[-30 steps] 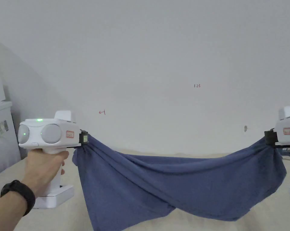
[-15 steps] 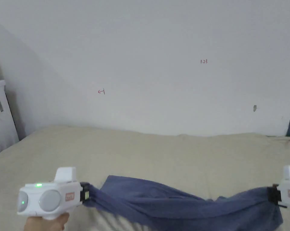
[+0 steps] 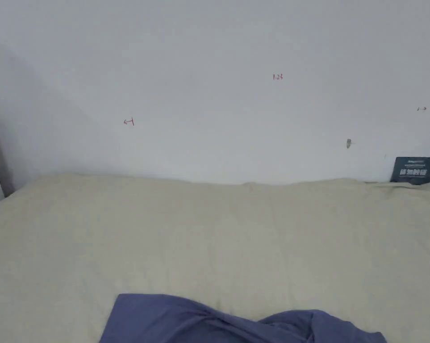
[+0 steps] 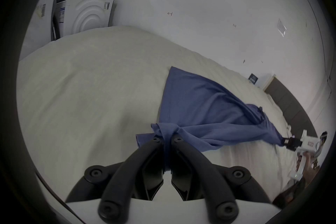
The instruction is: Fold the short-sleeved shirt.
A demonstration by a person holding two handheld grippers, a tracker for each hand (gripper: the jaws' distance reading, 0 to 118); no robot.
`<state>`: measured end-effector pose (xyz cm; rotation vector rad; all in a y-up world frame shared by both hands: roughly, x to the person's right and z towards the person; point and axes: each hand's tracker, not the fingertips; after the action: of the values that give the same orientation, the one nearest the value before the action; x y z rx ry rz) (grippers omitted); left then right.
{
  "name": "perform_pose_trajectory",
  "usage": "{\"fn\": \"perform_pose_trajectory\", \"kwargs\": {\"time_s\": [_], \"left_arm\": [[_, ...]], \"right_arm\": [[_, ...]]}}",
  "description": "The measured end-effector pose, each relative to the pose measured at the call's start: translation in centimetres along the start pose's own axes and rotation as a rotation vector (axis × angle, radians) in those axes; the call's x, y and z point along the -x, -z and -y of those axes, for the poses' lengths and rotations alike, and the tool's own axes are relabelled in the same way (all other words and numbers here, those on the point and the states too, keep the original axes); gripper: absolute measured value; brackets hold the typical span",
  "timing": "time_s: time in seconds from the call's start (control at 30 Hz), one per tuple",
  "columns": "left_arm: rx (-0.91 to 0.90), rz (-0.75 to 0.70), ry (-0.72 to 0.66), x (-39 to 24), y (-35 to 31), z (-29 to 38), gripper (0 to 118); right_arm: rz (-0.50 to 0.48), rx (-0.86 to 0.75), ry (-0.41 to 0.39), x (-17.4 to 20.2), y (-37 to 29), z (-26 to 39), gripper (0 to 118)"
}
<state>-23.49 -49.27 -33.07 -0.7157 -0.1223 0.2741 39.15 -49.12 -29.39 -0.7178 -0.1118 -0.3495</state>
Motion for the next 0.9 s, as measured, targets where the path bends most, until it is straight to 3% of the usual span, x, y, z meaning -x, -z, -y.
{"fn": "perform_pose_trajectory", "kwargs": {"time_s": [0.07, 0.27, 0.33, 0.37, 0.4, 0.43, 0.47, 0.5, 0.57, 0.6, 0.63, 0.77, 0.9], "left_arm": [[0.009, 0.0, 0.073, -0.4, -2.5, 1.7, 4], [0.067, 0.002, 0.044, 0.2, -5.8, 4.0, 4], [0.064, 0.003, 0.065, 0.1, -5.9, 4.4, 12], [0.069, -0.014, 0.069, 0.0, -5.9, 4.3, 22], [0.053, -0.032, 0.076, 0.0, -6.4, 4.1, 42], [0.012, -0.069, 0.106, 0.2, -7.2, 3.8, 64], [-0.01, -0.116, 0.129, 0.1, -8.0, 3.3, 79], [-0.067, -0.158, 0.125, 0.1, -9.4, 2.8, 91], [-0.199, -0.166, 0.169, -0.6, -12.2, 1.6, 94], [-0.224, -0.186, 0.174, -1.0, -13.6, 1.0, 105], [-0.276, -0.178, 0.161, -1.5, -14.9, 0.6, 108], [-0.385, -0.046, 0.09, -3.9, -19.1, -0.5, 108], [-0.429, 0.003, 0.11, -6.3, -21.5, -0.4, 111]], "right_arm": [[0.017, 0.002, -0.026, -0.5, -1.9, 1.9, 3], [0.037, 0.065, -0.048, -1.2, -5.0, 6.3, 3], [0.03, 0.073, -0.072, -1.2, -5.0, 6.5, 6], [0.033, 0.069, -0.089, -0.9, -5.2, 6.5, 18], [0.075, 0.056, -0.116, -0.7, -5.7, 6.3, 50], [0.152, 0.022, -0.138, -0.5, -6.5, 6.2, 72], [0.199, -0.035, -0.135, -0.5, -7.6, 6.2, 84], [0.195, -0.082, -0.121, -0.4, -9.2, 5.9, 86], [0.154, -0.194, -0.087, 0.3, -12.6, 5.5, 86], [0.143, -0.241, -0.069, 0.7, -14.3, 5.2, 86], [0.115, -0.266, -0.057, 1.0, -15.9, 4.9, 86], [0.027, -0.321, -0.021, 3.0, -20.1, 4.3, 87], [-0.01, -0.356, -0.073, 5.3, -22.3, 4.4, 87]]}}
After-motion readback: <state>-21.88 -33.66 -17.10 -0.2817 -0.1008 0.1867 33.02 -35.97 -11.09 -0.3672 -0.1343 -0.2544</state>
